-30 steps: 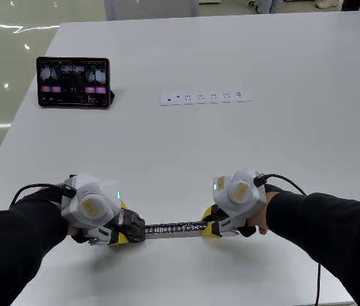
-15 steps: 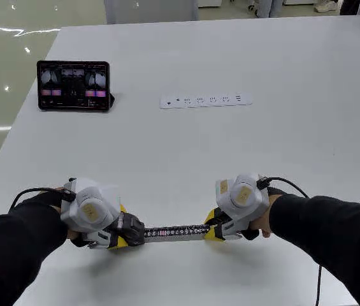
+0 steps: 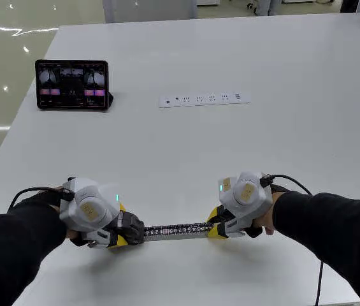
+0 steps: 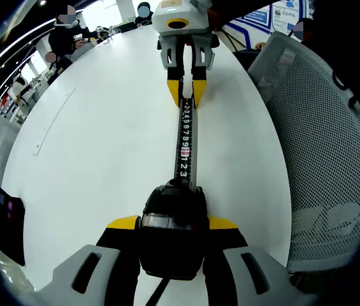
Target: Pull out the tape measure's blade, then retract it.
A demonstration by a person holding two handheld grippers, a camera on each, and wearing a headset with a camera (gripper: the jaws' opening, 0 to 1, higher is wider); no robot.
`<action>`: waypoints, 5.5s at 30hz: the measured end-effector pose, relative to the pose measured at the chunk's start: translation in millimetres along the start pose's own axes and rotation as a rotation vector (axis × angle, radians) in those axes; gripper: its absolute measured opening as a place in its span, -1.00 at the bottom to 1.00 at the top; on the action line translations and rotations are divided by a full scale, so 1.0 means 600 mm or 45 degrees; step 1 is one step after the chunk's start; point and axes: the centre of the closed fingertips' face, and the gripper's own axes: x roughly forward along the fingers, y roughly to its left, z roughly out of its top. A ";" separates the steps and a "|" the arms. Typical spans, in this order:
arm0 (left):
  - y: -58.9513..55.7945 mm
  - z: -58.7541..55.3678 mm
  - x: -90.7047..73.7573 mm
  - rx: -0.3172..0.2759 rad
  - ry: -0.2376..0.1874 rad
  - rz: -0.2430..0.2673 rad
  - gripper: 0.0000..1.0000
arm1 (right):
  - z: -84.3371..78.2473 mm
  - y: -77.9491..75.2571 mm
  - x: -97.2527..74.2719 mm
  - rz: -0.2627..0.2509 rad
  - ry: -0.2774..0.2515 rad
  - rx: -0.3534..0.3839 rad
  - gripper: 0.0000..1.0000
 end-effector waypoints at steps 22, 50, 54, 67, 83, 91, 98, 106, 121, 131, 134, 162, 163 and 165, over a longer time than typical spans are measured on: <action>0.000 0.000 0.000 0.001 0.002 0.002 -0.34 | -0.013 0.000 -0.007 -0.002 0.012 0.011 -0.80; 0.000 0.000 -0.001 -0.001 0.001 0.005 -0.34 | -0.032 -0.001 -0.020 -0.007 0.028 0.013 -0.80; -0.001 0.000 -0.001 0.000 0.001 0.006 -0.34 | -0.035 -0.001 -0.023 -0.007 0.034 0.013 -0.80; 0.000 0.000 -0.001 -0.002 0.000 0.009 -0.34 | -0.043 -0.002 -0.030 -0.012 0.034 0.023 -0.80; -0.001 0.001 -0.001 -0.002 -0.001 0.010 -0.34 | -0.051 -0.004 -0.036 -0.016 0.043 0.023 -0.80; -0.001 0.000 -0.001 -0.002 0.000 0.010 -0.34 | -0.055 -0.005 -0.039 -0.022 0.046 0.021 -0.80; 0.000 0.000 0.000 -0.003 0.000 0.010 -0.34 | -0.059 -0.005 -0.042 -0.023 0.048 0.025 -0.80; 0.000 -0.001 0.001 -0.004 -0.001 0.011 -0.34 | -0.063 -0.006 -0.046 -0.024 0.051 0.036 -0.80; -0.001 0.000 0.000 -0.005 0.000 0.011 -0.34 | -0.073 -0.006 -0.052 -0.026 0.054 0.041 -0.80; 0.000 0.000 0.000 -0.006 -0.001 0.012 -0.34 | -0.079 -0.007 -0.056 -0.028 0.054 0.051 -0.80; 0.000 0.000 0.000 -0.005 -0.001 0.011 -0.34 | -0.081 -0.007 -0.057 -0.029 0.056 0.049 -0.80; 0.000 0.000 0.000 -0.002 -0.003 0.015 -0.34 | -0.095 -0.008 -0.069 -0.039 0.061 0.064 -0.81; 0.000 0.000 0.000 -0.003 -0.003 0.015 -0.34 | -0.096 -0.008 -0.069 -0.041 0.059 0.066 -0.81; 0.000 0.000 -0.001 -0.003 -0.003 0.015 -0.34 | -0.097 -0.008 -0.070 -0.042 0.057 0.067 -0.81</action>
